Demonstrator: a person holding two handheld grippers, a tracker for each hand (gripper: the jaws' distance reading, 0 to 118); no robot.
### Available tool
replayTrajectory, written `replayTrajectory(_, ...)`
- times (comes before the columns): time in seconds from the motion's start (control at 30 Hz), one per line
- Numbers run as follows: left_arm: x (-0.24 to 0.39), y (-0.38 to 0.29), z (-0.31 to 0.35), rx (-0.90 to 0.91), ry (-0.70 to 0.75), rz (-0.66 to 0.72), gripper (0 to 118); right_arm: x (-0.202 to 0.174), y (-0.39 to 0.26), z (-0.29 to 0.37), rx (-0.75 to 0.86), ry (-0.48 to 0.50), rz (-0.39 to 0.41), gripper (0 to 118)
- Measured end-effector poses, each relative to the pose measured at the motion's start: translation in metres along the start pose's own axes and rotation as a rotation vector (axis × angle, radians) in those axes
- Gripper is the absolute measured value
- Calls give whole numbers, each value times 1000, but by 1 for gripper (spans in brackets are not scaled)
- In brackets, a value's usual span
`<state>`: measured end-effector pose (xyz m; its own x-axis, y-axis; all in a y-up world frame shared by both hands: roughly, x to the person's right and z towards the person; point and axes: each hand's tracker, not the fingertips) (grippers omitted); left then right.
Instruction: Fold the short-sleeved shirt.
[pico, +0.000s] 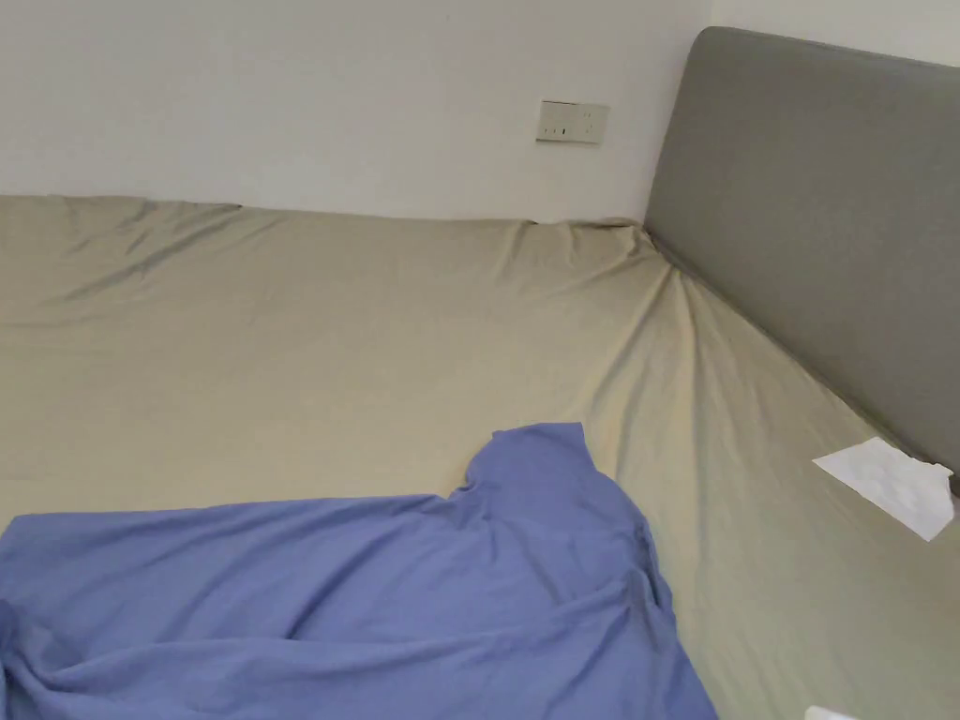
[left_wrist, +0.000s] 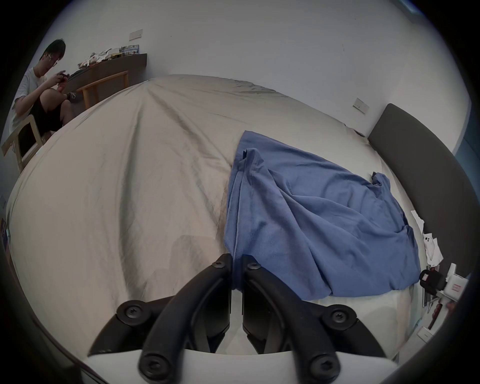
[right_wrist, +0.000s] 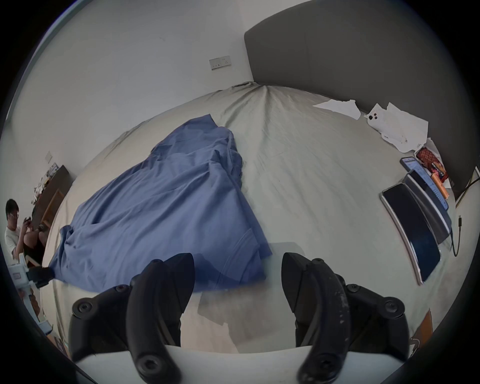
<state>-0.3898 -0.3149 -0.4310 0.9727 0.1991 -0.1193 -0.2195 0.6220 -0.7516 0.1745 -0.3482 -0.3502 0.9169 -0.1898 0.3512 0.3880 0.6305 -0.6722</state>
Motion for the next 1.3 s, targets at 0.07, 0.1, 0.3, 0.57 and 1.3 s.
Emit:
replayTrajectory(0.07,2,0,-3,-10,10,5,7,1,3,-14,-21,-13,-4,72)
replayTrajectory(0.1,4,0,-3,-17,13,5,7,1,4,-20,-40,-19,0,62)
replayTrajectory(0.3,12,3,10,-35,6,14,7,-18,1,-11,-70,19,155,9)
replayTrajectory(0.57,3,-2,89,44,-94,49,6,-7,7,55,-12,63,107,9)
replayTrajectory(1.3,-54,-115,137,-54,56,40,64,44,-95,131,-29,-169,36,75)
